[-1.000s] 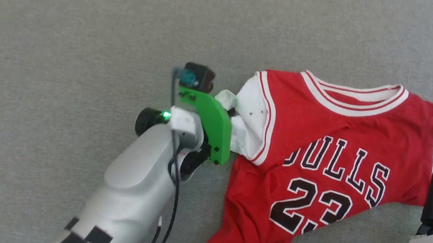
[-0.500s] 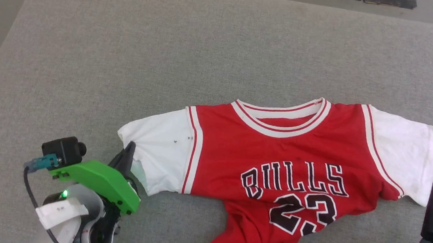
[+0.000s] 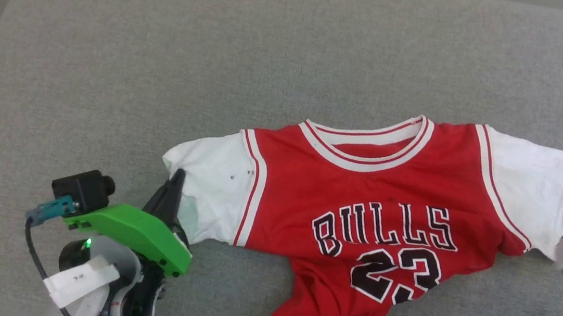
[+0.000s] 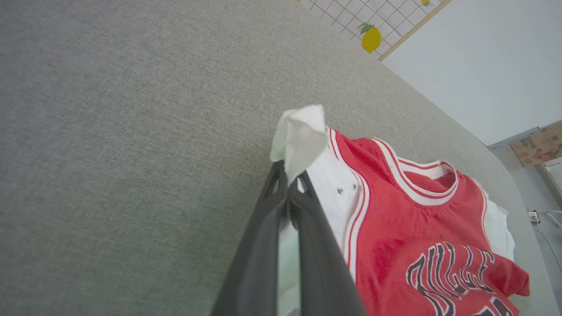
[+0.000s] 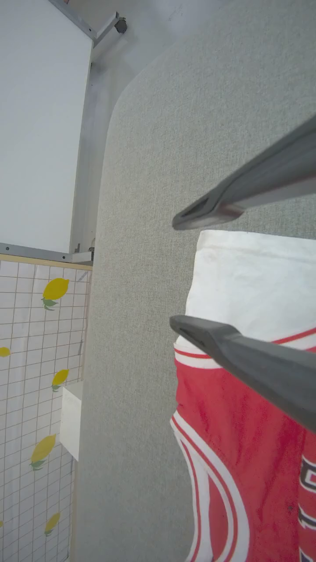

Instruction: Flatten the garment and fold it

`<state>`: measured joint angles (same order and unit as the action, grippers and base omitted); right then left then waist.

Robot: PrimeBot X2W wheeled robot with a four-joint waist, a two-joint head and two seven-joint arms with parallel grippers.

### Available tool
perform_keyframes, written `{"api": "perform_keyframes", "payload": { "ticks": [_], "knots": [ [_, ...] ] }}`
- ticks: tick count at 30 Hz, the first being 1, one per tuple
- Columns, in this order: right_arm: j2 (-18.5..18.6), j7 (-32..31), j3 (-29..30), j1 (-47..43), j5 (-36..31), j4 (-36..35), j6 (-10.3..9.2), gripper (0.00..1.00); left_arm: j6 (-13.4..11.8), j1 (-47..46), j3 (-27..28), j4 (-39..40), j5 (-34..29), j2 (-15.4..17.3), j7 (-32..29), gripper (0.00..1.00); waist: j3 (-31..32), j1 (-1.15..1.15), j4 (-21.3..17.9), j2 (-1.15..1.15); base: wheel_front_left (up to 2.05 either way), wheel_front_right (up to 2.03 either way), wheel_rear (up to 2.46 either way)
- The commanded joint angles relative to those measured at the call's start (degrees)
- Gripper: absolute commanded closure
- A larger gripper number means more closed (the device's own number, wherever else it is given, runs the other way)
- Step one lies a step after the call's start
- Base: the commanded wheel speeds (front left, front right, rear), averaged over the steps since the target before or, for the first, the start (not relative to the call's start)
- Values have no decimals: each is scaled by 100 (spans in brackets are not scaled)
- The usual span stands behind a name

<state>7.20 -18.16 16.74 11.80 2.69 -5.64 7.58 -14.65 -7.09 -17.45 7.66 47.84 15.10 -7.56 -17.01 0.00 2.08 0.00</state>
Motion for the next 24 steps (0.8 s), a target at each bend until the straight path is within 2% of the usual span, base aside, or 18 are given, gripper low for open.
{"api": "perform_keyframes", "payload": {
  "ticks": [1, 5, 9, 17, 24],
  "knots": [
    [170, -404, 32, 205, -14, 119, -9, 0, -12, -109, -35, 33, -76, -3, -29, 100, -179, 0, -12, 0, 0, 0, 0],
    [409, -1594, 62, 512, 92, 513, -9, 0, 27, -328, -167, 47, -123, -61, -91, 100, -388, 0, 15, 0, 0, 0, 0],
    [595, -2328, 128, 641, 102, 765, -9, 0, 48, -467, -244, -4, -175, -78, -116, 100, -549, 0, 68, 0, 0, 0, 0],
    [407, -2473, 505, 840, 163, 1149, -9, 0, 70, -524, -293, -36, -164, -105, -122, 100, -750, 0, 196, 0, 0, 0, 0],
    [338, -2756, 343, 980, 666, 1551, -9, 0, 59, -543, -277, -9, -119, -91, -156, 100, -883, 0, 237, 0, 0, 0, 0]
  ]
}}
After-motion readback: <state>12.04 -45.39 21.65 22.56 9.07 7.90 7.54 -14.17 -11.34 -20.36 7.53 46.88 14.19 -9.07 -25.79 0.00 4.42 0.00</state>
